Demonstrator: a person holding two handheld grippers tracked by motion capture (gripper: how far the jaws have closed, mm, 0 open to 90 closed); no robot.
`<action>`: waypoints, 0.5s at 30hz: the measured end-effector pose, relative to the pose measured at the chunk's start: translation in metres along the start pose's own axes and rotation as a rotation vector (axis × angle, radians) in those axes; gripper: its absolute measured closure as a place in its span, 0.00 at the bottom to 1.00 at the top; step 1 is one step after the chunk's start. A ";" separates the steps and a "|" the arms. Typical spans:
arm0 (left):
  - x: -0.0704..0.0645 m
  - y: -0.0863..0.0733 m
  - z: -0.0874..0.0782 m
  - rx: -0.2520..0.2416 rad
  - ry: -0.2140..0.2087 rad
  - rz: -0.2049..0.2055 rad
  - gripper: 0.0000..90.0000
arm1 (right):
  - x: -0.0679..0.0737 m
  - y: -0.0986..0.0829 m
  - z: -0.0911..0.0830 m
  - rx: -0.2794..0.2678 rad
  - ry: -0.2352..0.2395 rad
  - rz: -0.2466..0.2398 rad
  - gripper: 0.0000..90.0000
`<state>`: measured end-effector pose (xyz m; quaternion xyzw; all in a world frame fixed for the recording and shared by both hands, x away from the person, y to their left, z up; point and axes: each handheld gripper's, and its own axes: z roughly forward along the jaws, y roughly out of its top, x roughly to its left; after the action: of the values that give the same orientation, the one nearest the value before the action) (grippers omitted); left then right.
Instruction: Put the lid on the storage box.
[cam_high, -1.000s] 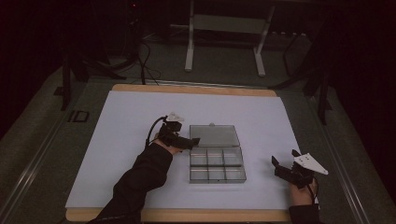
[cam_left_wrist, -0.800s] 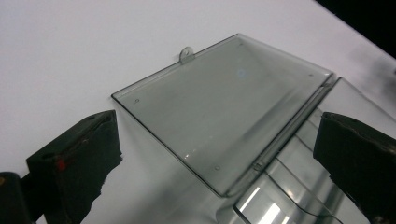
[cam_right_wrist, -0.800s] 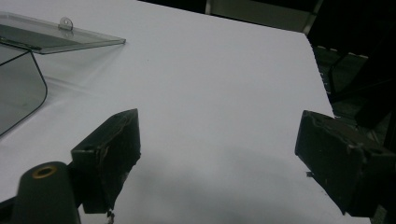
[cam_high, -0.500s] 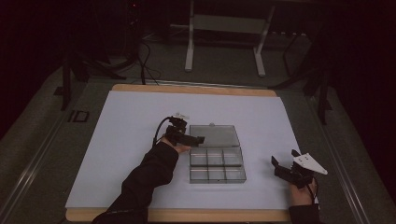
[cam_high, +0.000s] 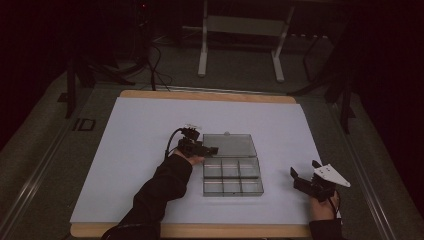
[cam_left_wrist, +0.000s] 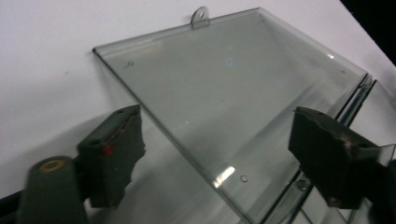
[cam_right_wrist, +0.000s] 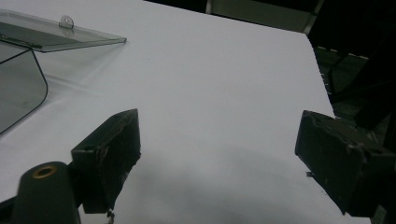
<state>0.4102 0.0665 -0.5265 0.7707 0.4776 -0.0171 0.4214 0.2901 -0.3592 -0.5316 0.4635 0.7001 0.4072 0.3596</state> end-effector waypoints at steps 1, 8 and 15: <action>0.001 -0.001 0.000 -0.004 -0.008 -0.006 0.24 | 0.000 0.000 0.000 0.000 0.000 0.000 0.16; 0.011 -0.001 0.001 0.012 -0.094 -0.079 0.34 | 0.000 0.000 0.001 0.009 -0.001 -0.006 0.16; 0.005 0.000 -0.005 -0.037 -0.113 -0.017 0.50 | 0.000 0.001 0.001 0.014 -0.001 -0.001 0.16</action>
<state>0.4110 0.0741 -0.5256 0.7565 0.4598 -0.0554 0.4617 0.2911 -0.3585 -0.5316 0.4657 0.7029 0.4019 0.3571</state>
